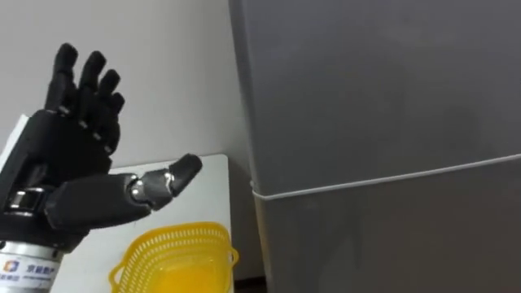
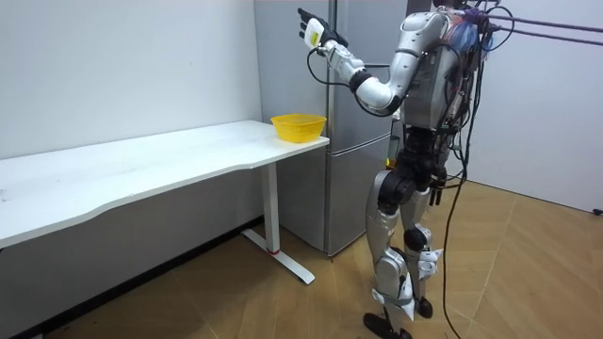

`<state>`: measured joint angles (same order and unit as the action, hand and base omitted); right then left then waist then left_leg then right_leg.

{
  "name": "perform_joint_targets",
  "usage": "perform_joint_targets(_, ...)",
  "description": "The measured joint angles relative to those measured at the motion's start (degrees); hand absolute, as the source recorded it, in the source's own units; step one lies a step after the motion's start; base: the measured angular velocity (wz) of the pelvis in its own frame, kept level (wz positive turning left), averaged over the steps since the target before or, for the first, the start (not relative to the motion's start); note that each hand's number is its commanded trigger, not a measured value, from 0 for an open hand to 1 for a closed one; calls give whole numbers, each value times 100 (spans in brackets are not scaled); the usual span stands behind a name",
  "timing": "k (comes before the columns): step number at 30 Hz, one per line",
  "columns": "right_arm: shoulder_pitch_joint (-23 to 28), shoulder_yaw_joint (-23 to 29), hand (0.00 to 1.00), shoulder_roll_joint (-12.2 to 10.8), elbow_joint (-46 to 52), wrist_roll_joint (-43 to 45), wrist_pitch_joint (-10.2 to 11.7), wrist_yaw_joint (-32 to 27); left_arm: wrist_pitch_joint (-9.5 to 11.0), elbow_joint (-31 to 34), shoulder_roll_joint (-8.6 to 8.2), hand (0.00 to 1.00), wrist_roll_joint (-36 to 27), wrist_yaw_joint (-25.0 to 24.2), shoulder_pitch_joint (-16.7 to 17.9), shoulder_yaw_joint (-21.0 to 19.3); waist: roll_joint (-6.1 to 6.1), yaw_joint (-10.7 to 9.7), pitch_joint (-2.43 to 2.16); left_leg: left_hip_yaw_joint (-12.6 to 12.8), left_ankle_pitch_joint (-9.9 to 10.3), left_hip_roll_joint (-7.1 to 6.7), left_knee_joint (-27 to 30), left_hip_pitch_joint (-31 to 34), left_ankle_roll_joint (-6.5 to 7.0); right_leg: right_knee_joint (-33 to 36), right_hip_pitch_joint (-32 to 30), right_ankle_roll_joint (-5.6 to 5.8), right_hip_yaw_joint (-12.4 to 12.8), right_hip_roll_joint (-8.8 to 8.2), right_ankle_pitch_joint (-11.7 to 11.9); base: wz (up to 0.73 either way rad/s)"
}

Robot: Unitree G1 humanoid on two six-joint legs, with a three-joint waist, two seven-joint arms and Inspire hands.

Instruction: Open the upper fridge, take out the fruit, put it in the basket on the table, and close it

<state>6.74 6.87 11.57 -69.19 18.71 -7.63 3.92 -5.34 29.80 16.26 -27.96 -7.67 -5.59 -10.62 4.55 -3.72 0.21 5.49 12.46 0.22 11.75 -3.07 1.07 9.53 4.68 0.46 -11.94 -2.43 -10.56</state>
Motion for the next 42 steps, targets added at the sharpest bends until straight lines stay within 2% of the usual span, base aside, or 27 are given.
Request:
perform_joint_targets(1, -2, -2, 0, 8, -5, 3, 1, 0, -54, 0, 61, 0, -3, -126, -32, 49, 12, -32, -1, 25, 0, 1, 1, -2, 0, 1, -3, -1, 16, -2, -1, 0)
perform_joint_targets(4, -68, -24, 0, 17, -83, -17, -1, 3, -167, -3, 95, 0, -40, -385, -289, 261, 7, -72, 4, 76, 0, 13, 2, 3, 0, 3, -9, 4, 34, -36, -6, 0)
perform_joint_targets(7, -90, -64, 0, 32, -88, -32, -4, -2, -185, -4, 115, 0, -76, -597, -461, 474, 14, -116, -1, 125, 0, 12, 2, 15, 1, 5, -2, 11, 60, -36, -10, 0)
perform_joint_targets(10, -96, -111, 0, 46, -87, -67, -11, -6, -211, -4, 140, 0, -190, -802, -480, 658, 28, -128, -10, 255, -1, 17, 2, 13, 1, 5, -3, 12, 78, -31, -11, -1)
perform_joint_targets(17, -177, -118, 0, 46, -152, -70, -71, -5, -433, -57, 140, 0, -185, -1140, -489, 718, 28, -232, -10, 270, -1, 37, -6, -7, 1, 0, -9, 12, 77, -33, -10, 0)
perform_joint_targets(23, -271, -227, 0, 56, -216, -100, -125, -8, -469, -57, 140, 0, -185, -1213, -490, 747, 13, -234, 0, 316, -1, 37, -17, -21, 1, 1, -7, 18, 78, -34, -13, 0)
perform_joint_targets(24, -273, -234, 0, 59, -216, -97, -125, -8, -473, -56, 140, 3, -177, -1220, -490, 750, 8, -235, 3, 321, -1, 36, -17, -19, 1, 0, -6, 20, 75, -33, -15, 0)
perform_joint_targets(25, -272, -240, 0, 59, -213, -96, -124, -7, -476, -53, 140, 77, -173, -1227, -490, 756, 6, -236, 4, 323, -1, 33, -17, -14, 1, -1, -7, 21, 70, -33, -16, 0)
perform_joint_targets(26, -273, -240, 0, 59, -213, -96, -124, -7, -476, -53, 140, 100, -173, -1248, -490, 756, 7, -236, 4, 327, -1, 31, -17, -6, 1, -3, -9, 23, 66, -34, -17, 0)
perform_joint_targets(33, -275, -298, 0, 91, -213, -103, -123, -13, -485, -106, 135, 100, -134, -948, -594, 629, 53, -217, -15, 333, -1, 30, -3, 35, 1, -58, 9, 34, 24, -33, -11, 5)
perform_joint_targets(40, -282, -440, 0, 122, -212, -98, -122, -27, -508, -235, 140, 100, -117, -830, -703, 629, 71, -183, -8, 333, -1, 24, -9, 39, 1, -63, 26, 38, 21, -40, -9, 4)
perform_joint_targets(41, -283, -452, 0, 122, -213, -97, -122, -31, -557, -274, 140, 99, -127, -806, -704, 625, 70, -179, -6, 333, -1, 24, -10, 43, 2, -63, 25, 38, 21, -39, -8, 0)
perform_joint_targets(42, -283, -452, 0, 122, -212, -96, -122, -31, -566, -280, 140, 89, -126, -796, -704, 625, 70, -179, -6, 334, -1, 24, -9, 45, 2, -63, 24, 38, 21, -39, -8, 0)
